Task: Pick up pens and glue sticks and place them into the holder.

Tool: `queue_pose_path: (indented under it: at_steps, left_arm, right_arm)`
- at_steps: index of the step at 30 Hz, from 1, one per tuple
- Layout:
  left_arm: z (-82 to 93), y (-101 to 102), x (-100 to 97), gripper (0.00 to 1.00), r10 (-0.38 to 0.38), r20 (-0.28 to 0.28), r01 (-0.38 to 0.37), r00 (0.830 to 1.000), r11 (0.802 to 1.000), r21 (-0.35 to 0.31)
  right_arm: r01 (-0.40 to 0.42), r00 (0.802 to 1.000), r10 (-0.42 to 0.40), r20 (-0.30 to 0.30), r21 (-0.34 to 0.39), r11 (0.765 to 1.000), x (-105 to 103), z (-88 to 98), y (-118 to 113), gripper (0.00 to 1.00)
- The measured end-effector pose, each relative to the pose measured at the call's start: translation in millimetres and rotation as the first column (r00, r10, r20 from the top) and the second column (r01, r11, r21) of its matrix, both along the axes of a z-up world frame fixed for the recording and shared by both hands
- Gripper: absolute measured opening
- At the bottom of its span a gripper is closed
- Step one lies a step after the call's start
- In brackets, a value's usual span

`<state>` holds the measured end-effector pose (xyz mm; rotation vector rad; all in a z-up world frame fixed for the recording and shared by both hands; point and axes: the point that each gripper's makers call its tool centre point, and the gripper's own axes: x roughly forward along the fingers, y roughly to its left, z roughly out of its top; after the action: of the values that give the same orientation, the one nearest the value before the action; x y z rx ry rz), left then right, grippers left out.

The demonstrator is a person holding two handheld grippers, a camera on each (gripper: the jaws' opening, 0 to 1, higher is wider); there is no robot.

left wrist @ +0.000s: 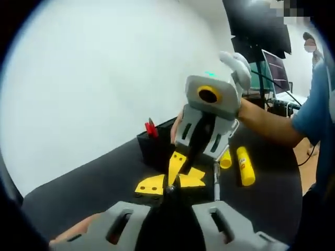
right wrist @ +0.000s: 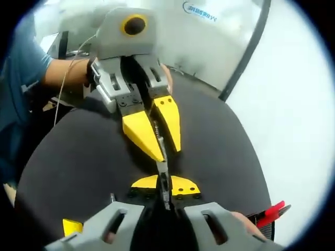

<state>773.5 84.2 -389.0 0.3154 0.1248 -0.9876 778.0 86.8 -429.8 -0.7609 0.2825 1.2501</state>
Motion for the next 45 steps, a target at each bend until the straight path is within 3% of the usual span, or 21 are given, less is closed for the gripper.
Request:
queue_pose_path:
  at_steps: [4,10,13,20,23,28,34,40,45]
  left_arm:
    - [6.1,4.3,-0.1,0.16,0.000,0.005,0.000,1.000,0.999,-0.050]
    - [10.4,10.5,-0.4,0.19,0.016,0.005,-0.015,1.000,0.996,-0.093]
    - [10.4,14.4,0.3,0.20,0.024,0.000,-0.024,1.000,0.993,-0.117]
    - [2.6,12.6,-5.5,0.25,-0.013,-0.031,0.008,0.999,0.987,-0.162]
    - [3.7,2.4,-13.7,0.32,-0.076,-0.042,0.066,0.996,0.979,-0.195]
    - [-1.5,-12.3,-19.3,0.31,-0.108,-0.052,0.097,0.993,0.979,-0.179]
    - [1.0,-28.7,-32.2,0.30,-0.179,-0.076,0.161,0.981,0.967,-0.198]
    - [9.3,-35.2,-38.0,0.27,-0.214,-0.084,0.188,0.973,0.952,-0.243]
    - [16.5,-40.1,-44.4,0.23,-0.250,-0.092,0.215,0.964,0.935,-0.283]
  right_arm:
    - [0.004,1.000,-0.004,-0.008,0.022,1.000,-1.8,5.2,-0.9,0.03]
    - [0.006,1.000,-0.005,-0.022,0.058,0.998,-2.3,13.2,-2.9,0.03]
    - [0.008,0.999,-0.003,-0.045,0.114,0.993,-4.3,23.2,-5.8,0.03]
    - [0.018,0.994,0.019,-0.106,0.328,0.944,-3.5,67.3,-18.2,0.03]
    - [-0.012,0.990,0.067,-0.122,0.400,0.916,-13.2,76.6,-21.4,0.03]
    - [-0.076,0.977,0.163,-0.140,0.485,0.871,-27.0,96.4,-29.6,0.03]
    - [-0.131,0.961,0.240,-0.140,0.536,0.834,-44.6,107.7,-35.4,0.03]
    - [-0.160,0.952,0.273,-0.136,0.538,0.828,-48.3,110.4,-33.2,0.03]
    - [-0.183,0.942,0.308,-0.134,0.562,0.806,-52.8,115.8,-29.8,0.03]
